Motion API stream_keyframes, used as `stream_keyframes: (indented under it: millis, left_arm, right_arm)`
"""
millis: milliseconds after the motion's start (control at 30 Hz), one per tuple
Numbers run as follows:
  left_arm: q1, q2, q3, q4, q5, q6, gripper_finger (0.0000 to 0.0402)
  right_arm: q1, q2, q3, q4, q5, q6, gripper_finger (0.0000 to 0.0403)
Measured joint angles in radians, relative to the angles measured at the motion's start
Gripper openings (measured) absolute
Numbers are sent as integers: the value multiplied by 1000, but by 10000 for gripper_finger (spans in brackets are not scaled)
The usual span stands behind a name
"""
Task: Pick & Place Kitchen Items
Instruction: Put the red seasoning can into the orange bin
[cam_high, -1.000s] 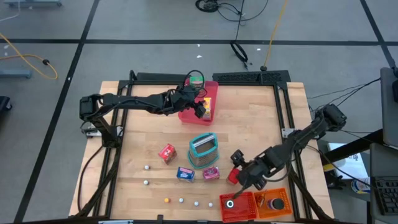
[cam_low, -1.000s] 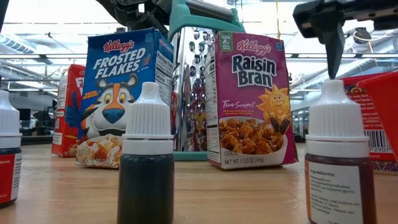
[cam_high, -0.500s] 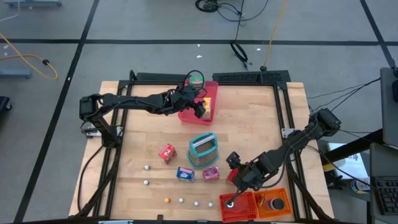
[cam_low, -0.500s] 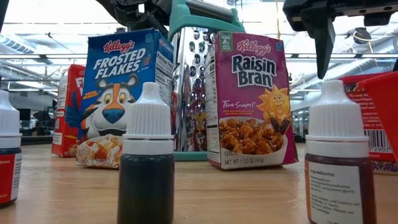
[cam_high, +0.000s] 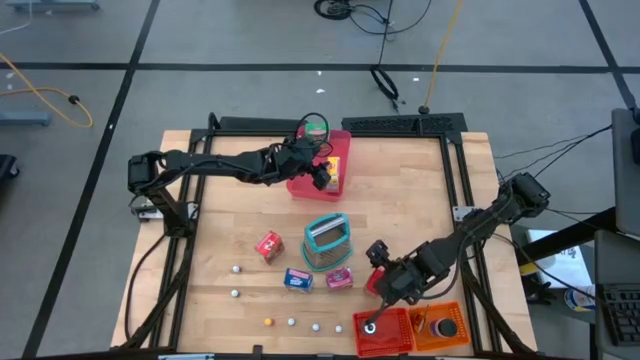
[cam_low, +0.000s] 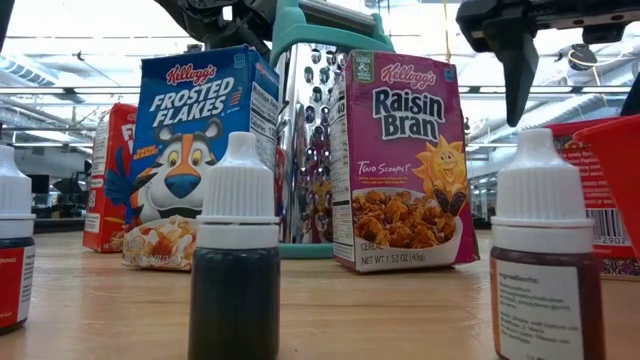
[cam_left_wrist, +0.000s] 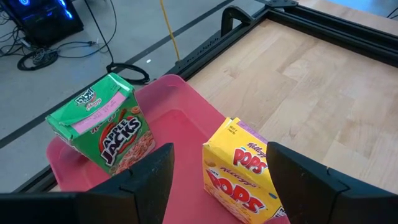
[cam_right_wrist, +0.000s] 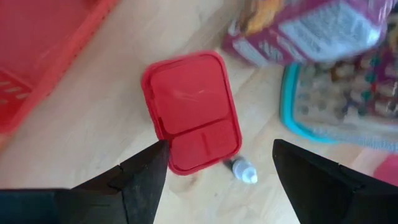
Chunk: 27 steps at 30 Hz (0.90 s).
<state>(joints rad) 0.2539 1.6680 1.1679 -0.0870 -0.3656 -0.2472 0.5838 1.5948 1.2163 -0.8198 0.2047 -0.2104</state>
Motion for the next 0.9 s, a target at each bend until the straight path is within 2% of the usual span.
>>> stream_keyframes:
  millis: [667, 900]
  left_arm:
    - [0, 0, 0, 1, 0, 0, 257]
    - [0, 0, 0, 0, 0, 0, 257]
  right_arm:
    - [1, -2, 16, -46, 4, 21, 281]
    - [18, -3, 66, -109, 59, 12, 281]
